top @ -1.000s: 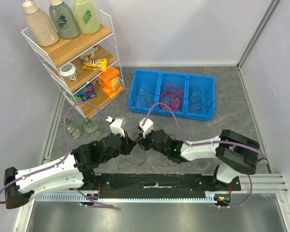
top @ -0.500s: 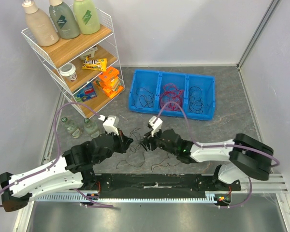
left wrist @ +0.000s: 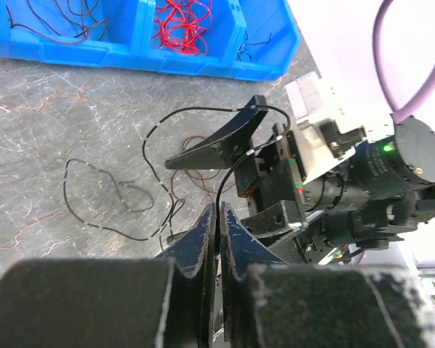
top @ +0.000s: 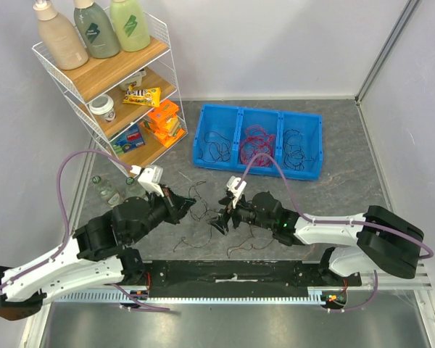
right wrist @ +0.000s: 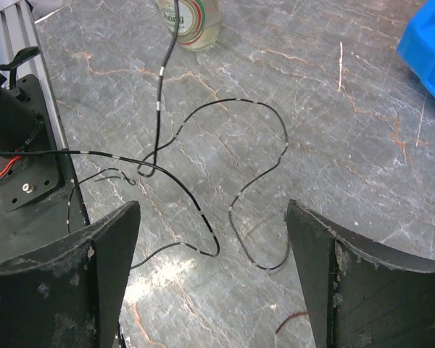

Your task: Untangle the cables

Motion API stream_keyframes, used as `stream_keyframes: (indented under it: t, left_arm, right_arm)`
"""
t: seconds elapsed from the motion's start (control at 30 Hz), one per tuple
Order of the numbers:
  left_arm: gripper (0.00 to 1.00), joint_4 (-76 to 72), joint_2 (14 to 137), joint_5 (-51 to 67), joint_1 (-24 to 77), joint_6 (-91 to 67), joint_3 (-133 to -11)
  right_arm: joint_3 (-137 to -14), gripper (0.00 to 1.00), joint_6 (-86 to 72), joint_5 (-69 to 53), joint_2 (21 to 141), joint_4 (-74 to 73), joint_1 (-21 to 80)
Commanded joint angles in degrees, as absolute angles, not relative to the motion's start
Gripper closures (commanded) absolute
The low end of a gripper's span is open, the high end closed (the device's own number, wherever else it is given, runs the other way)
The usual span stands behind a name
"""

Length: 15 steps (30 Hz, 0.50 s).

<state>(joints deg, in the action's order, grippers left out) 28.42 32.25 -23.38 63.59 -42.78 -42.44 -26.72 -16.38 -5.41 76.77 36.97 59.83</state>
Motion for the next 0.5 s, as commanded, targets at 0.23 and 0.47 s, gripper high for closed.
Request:
stream_keyframes:
  t: [0.23,0.47]
  left_arm:
    - [0.91,29.88,31.11,-23.64,63.37,-41.4,-46.06]
    - [0.91,29.01,31.99,-23.12,63.46,-41.13,-46.41]
  right_arm:
    - [-33.84,0.12,-18.28,-12.12,81.64,45.25,59.85]
    - [-37.26,0.26,-22.06,-15.65,87.53,48.07,60.82]
